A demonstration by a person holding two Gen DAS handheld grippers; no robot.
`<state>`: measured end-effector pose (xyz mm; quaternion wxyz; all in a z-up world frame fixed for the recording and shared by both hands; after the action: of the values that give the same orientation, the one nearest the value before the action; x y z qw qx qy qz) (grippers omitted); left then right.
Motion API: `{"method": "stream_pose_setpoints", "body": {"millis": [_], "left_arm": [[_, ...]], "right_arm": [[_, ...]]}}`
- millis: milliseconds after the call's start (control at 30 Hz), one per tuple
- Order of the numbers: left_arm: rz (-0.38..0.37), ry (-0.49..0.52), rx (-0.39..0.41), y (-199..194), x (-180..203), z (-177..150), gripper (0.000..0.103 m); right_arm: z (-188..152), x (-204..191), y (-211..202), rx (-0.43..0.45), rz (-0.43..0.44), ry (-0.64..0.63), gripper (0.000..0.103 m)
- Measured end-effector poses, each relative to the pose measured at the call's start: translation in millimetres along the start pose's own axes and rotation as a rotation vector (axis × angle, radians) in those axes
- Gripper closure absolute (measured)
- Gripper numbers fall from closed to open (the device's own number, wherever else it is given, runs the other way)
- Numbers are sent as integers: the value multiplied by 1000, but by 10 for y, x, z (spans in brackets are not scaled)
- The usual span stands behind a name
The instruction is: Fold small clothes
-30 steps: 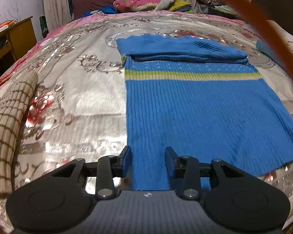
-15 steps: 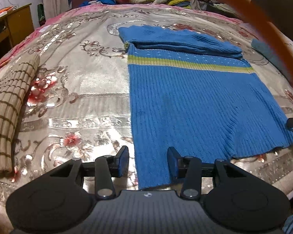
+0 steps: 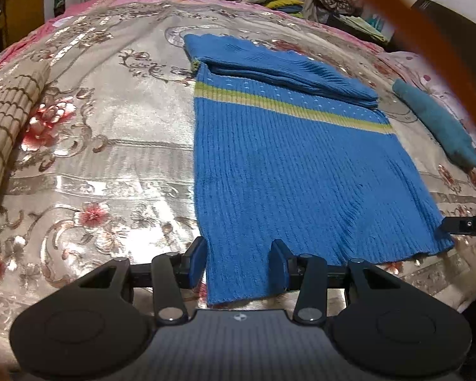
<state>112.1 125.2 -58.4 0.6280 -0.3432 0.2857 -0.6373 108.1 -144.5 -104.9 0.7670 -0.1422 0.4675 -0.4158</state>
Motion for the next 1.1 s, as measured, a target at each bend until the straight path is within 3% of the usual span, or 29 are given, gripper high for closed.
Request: {"method": "stream_pose_setpoints", "body": {"millis": [167, 367, 533, 633, 967, 1067, 1100], "left_arm": [[-25, -19, -15, 19, -12, 6, 55], [-36, -33, -18, 65, 20, 71, 55], [-57, -49, -19, 57, -8, 61, 66], [-92, -78, -21, 98, -3, 82, 67], [-102, -65, -29, 129, 50, 96, 67], [-122, -93, -22, 134, 50, 118, 72], [-133, -105, -26, 137, 48, 121, 79]], "right_arm": [[-27, 1, 13, -27, 102, 49, 47], [61, 27, 135, 11, 168, 104, 47], [51, 29, 150, 12, 190, 106, 55], [69, 53, 181, 18, 216, 130, 55], [69, 64, 202, 37, 238, 165, 54], [78, 53, 237, 37, 246, 170, 63], [84, 48, 250, 33, 246, 174, 69]]}}
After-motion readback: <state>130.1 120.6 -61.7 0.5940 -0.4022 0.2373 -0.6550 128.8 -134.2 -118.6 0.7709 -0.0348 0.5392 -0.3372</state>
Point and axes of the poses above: each gripper's, at about its wrist camera, not at the fingertips, and y roughly the way its jaws point, x to its right, z to its top, the point moved 6 cm from there along y, roughly the way its jaws point, and after that the axes turned 12 degrees about z, right-handed, at the moved point
